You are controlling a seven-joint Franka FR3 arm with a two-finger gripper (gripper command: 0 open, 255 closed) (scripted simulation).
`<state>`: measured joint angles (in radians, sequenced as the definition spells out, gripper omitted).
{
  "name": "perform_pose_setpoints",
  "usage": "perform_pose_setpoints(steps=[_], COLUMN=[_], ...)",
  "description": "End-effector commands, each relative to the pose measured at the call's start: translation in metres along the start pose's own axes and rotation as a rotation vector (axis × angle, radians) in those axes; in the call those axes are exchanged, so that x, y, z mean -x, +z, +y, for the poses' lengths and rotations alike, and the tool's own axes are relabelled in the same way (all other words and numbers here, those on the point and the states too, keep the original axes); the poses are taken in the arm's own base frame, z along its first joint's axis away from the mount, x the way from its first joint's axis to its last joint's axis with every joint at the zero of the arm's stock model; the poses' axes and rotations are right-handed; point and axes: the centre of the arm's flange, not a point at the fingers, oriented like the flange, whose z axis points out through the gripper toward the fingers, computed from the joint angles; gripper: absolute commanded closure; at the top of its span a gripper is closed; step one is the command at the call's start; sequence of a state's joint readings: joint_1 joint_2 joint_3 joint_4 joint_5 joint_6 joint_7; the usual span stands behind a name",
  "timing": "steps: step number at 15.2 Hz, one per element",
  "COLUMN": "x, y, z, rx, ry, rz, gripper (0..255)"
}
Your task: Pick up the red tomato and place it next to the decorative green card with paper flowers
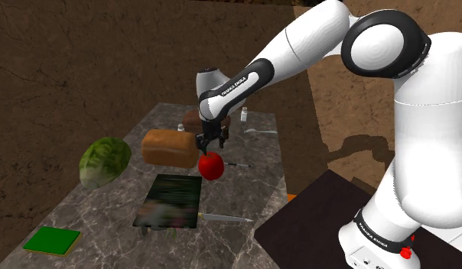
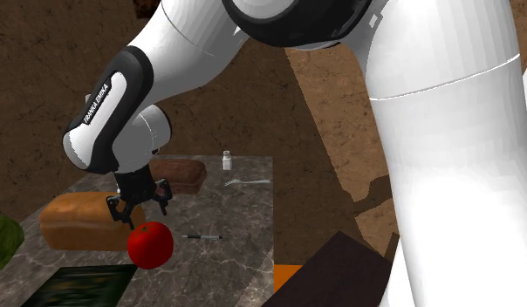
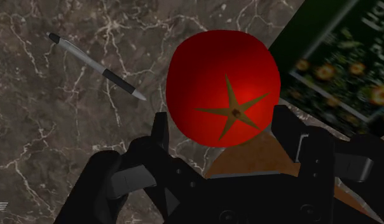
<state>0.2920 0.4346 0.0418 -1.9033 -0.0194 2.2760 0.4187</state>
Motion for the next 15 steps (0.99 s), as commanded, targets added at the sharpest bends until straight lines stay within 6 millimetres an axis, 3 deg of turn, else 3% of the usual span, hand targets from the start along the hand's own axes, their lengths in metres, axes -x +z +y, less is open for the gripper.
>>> perform_pose_setpoints(steps=[1,3,7,15], x=[0.000,0.000,0.000,0.000], y=[0.000,0.000,-0.050,-0.050], z=[0.000,0.000,0.000,0.000], rx=[0.000,0.000,0.000,0.000], ry=[0.000,0.000,0.000,0.000], rz=[0.000,0.000,0.000,0.000], gripper=[0,0,0,0])
